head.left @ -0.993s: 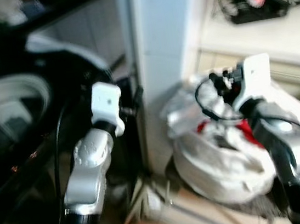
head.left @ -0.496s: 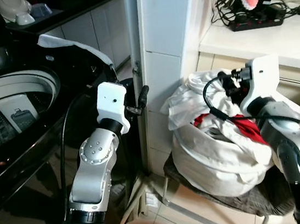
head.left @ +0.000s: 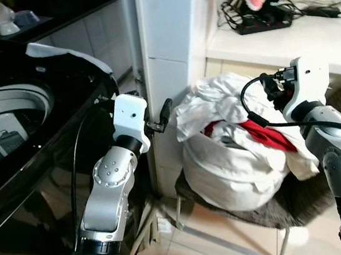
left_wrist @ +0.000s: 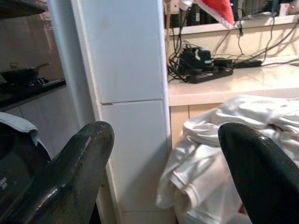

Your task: Clothes washing

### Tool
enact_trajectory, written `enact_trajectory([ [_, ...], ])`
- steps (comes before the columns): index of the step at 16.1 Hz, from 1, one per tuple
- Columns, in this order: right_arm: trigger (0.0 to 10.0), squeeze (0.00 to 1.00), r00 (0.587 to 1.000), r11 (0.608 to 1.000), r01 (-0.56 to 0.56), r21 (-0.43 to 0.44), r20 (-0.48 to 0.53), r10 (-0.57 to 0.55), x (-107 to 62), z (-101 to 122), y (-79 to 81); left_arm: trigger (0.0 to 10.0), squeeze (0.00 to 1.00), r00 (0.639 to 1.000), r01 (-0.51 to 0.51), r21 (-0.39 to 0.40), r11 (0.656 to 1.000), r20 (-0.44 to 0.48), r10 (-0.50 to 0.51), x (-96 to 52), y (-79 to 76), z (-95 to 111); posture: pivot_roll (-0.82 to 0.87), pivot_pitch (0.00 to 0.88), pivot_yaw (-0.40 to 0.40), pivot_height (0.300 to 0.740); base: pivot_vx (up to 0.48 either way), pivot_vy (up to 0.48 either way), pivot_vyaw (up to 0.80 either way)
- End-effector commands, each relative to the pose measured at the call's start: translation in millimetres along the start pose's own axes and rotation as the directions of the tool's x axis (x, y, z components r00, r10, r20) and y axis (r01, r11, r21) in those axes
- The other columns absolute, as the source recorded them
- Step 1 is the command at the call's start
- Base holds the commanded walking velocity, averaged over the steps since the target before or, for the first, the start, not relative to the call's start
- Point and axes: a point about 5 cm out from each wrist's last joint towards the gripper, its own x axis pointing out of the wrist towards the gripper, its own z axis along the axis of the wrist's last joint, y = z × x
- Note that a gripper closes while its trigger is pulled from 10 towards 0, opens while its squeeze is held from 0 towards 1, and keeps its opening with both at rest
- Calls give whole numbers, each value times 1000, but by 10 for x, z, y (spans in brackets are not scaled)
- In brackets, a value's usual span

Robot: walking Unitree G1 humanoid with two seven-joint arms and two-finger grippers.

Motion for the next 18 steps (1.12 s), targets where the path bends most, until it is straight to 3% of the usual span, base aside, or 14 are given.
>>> enact_trajectory([
  [1, 10000, 0, 1000, 1000, 12, -11, -14, -12, 20, 13, -48, 10000, 0, 1000, 7, 9, 1000, -13, -7, 20, -16, -7, -24, 0, -36, 740, 0, 0, 0],
  [15, 10000, 0, 994, 997, -78, 28, -70, 79, -28, -98, 202, 10000, 0, 1000, -4, 0, 1000, -11, 4, 29, 15, 14, -23, 0, -38, 740, 38, 0, 0],
  [18, 10000, 0, 994, 997, -72, 33, -80, 74, -30, -113, 199, 10000, 0, 1000, -6, -3, 1000, -10, 6, 26, 20, 16, -22, 0, -38, 740, 310, 0, -800],
])
